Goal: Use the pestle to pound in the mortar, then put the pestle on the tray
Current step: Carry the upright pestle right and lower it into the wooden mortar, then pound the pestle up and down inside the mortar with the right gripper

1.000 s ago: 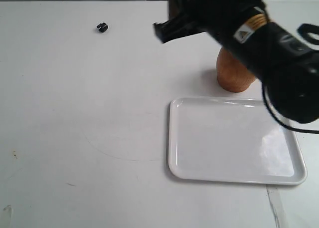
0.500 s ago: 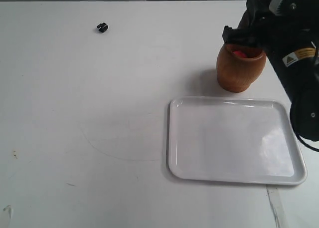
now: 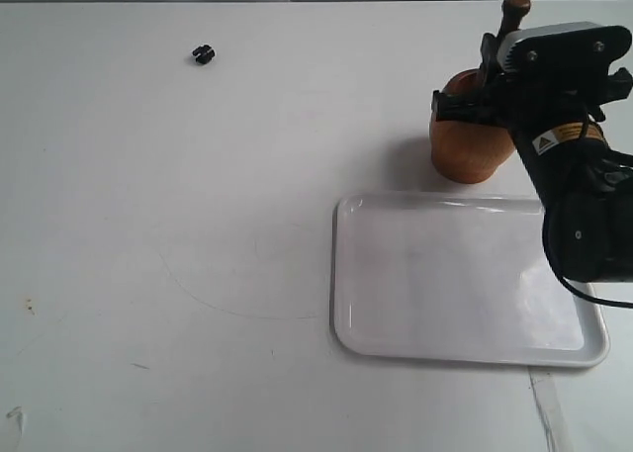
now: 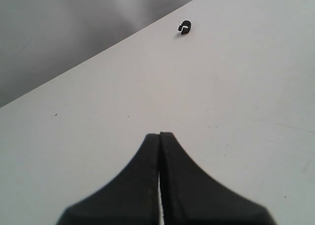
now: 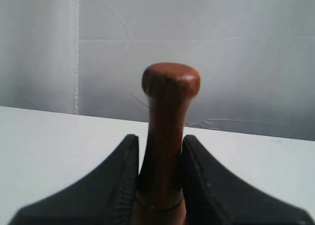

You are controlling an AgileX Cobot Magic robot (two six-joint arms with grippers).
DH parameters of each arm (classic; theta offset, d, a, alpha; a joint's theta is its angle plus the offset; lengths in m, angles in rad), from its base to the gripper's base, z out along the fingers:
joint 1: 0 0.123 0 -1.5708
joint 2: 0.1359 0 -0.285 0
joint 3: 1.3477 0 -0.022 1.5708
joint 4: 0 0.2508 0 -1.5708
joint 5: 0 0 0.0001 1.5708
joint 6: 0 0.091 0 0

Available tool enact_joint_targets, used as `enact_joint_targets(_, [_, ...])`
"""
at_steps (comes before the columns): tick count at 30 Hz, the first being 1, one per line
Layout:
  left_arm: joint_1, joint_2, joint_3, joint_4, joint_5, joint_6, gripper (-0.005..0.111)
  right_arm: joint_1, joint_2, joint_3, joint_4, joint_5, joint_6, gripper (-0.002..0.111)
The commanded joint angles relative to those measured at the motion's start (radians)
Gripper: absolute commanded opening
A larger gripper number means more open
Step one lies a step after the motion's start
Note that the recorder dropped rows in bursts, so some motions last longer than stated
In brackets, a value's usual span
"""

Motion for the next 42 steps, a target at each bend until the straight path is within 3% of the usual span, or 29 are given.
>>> enact_joint_targets(1, [-0.008,-0.001,0.001,-0.007,-0.003,-0.008,0.000,-0.043,0.030,-0.003,-0.010,-0.019,0.134,0.000])
enact_joint_targets(8, [-0.008,-0.001,0.001,-0.007,-0.003,-0.008,0.000,-0.071,0.150,-0.003,-0.103,-0.019,0.220,0.000])
enact_joint_targets(20, [-0.008,-0.001,0.001,-0.007,-0.003,-0.008,0.000,-0.071,-0.208,-0.003,-0.130,0.038,0.048,0.000])
enact_joint_targets(34, [-0.008,-0.001,0.001,-0.007,-0.003,-0.008,0.000,-0.071,0.143,-0.003,-0.144,-0.019,0.097,0.000])
enact_joint_targets(42, [-0.008,-0.001,0.001,-0.007,-0.003,-0.008,0.000,-0.069,-0.205,-0.008,-0.168,-0.019,0.034,0.000])
